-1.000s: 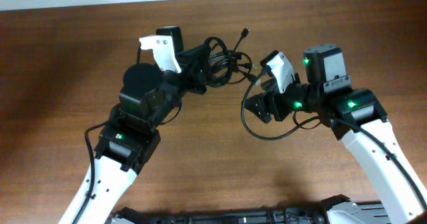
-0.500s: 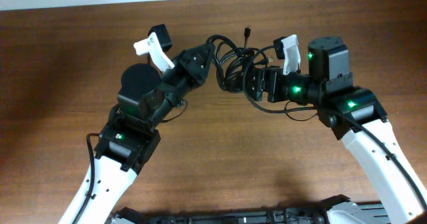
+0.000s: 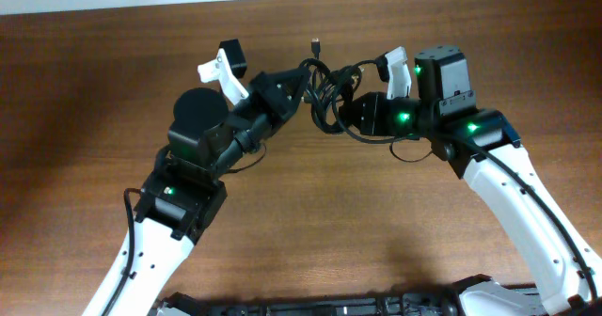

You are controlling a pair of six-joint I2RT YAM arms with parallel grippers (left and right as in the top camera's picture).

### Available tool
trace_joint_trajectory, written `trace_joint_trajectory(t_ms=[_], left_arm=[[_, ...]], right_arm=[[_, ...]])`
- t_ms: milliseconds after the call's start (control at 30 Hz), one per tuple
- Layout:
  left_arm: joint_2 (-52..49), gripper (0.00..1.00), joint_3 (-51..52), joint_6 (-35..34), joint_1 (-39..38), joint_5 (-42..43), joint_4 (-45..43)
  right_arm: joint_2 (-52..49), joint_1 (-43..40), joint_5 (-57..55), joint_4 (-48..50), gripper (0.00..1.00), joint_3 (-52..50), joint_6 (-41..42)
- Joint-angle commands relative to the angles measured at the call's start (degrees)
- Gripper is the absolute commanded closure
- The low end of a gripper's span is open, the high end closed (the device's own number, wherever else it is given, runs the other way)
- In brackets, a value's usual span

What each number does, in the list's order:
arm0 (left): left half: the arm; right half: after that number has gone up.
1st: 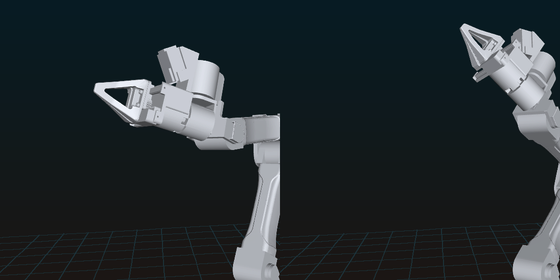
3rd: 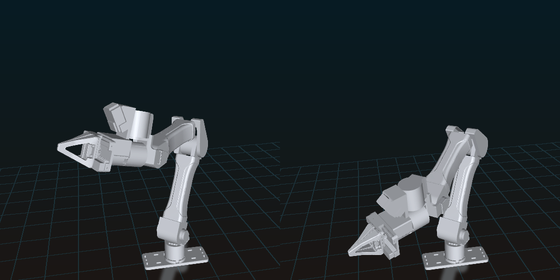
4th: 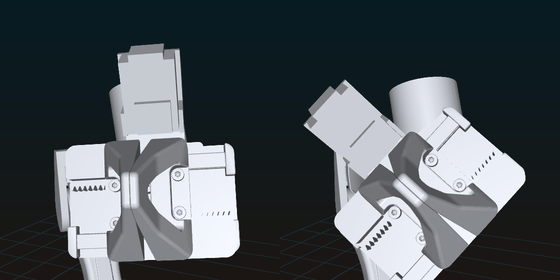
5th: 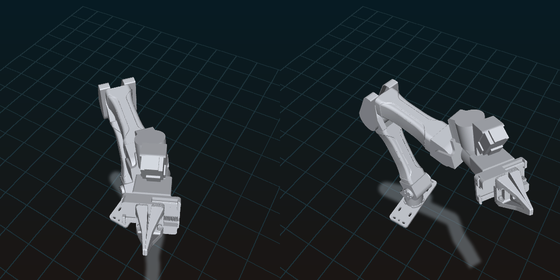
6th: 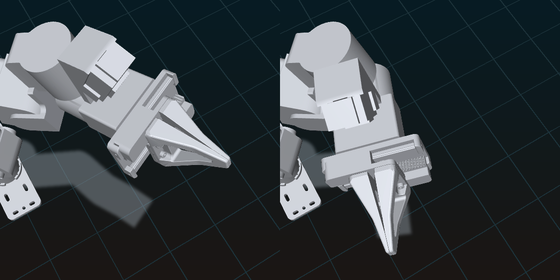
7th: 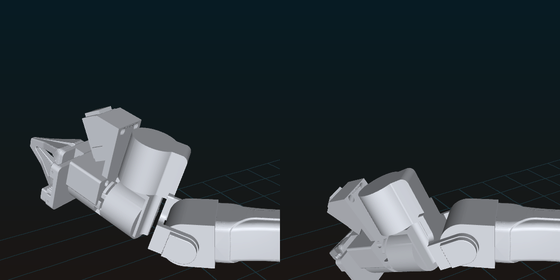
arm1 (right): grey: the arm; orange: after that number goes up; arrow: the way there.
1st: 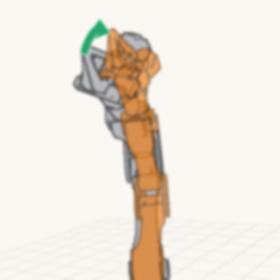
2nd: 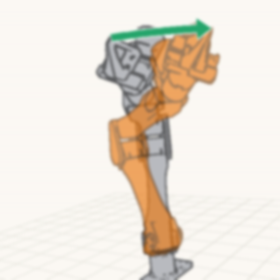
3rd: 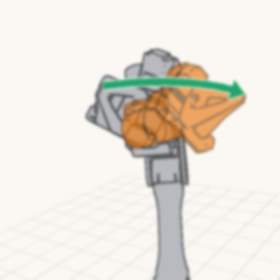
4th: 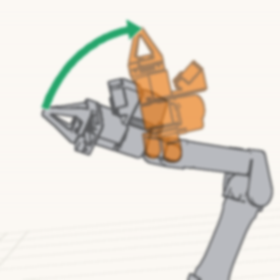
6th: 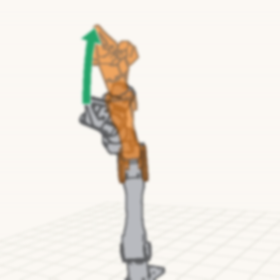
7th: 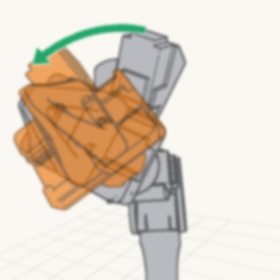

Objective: Untangle cables

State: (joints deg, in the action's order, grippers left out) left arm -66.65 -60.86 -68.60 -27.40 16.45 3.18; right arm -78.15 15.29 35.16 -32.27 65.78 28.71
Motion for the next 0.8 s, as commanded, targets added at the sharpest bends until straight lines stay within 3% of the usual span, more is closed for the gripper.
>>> trace_joint_trajectory(t_ms=[0, 67, 200, 233, 267, 400, 600, 767], left_arm=[[0.66, 0.72, -0.79, 2.51, 0.42, -7.04, 4.81], [0.66, 0.64, -0.79, 2.51, 1.31, -7.28, 7.48], [0.66, 0.64, -0.79, 2.54, 1.38, -7.28, 8.11], [0.66, 0.54, -0.79, 3.26, 1.38, -7.3, 8.37], [0.66, 0.35, -0.79, 9.05, 1.38, -7.21, 8.46], [0.66, 0.13, -0.79, 26.21, 1.38, -2.08, 11.52], [0.66, 0.09, -0.79, 28.85, 1.31, -1.07, 19.15], [0.66, 0.08, -0.79, 28.81, 1.31, 0.52, 16.61]], right_arm=[[-0.87, 0.02, -1.14, -0.31, 0.96, 0.02, -1.31], [-0.87, 0.02, -1.14, -0.28, 0.96, 0.02, -1.44], [-0.85, 0.0, -1.14, -0.26, 0.96, 0.02, -1.44], [-0.74, -0.04, -1.16, -0.26, 0.96, 0.02, -1.46], [-0.48, -0.04, -1.33, -0.17, 0.96, 0.04, -2.29], [1.07, -2.16, -1.36, 0.39, 0.96, 0.04, -2.73], [4.11, -6.03, 0.79, 3.08, 0.96, 0.04, -2.71], [4.83, -5.92, 6.29, 6.1, 0.96, 0.04, -2.78]])
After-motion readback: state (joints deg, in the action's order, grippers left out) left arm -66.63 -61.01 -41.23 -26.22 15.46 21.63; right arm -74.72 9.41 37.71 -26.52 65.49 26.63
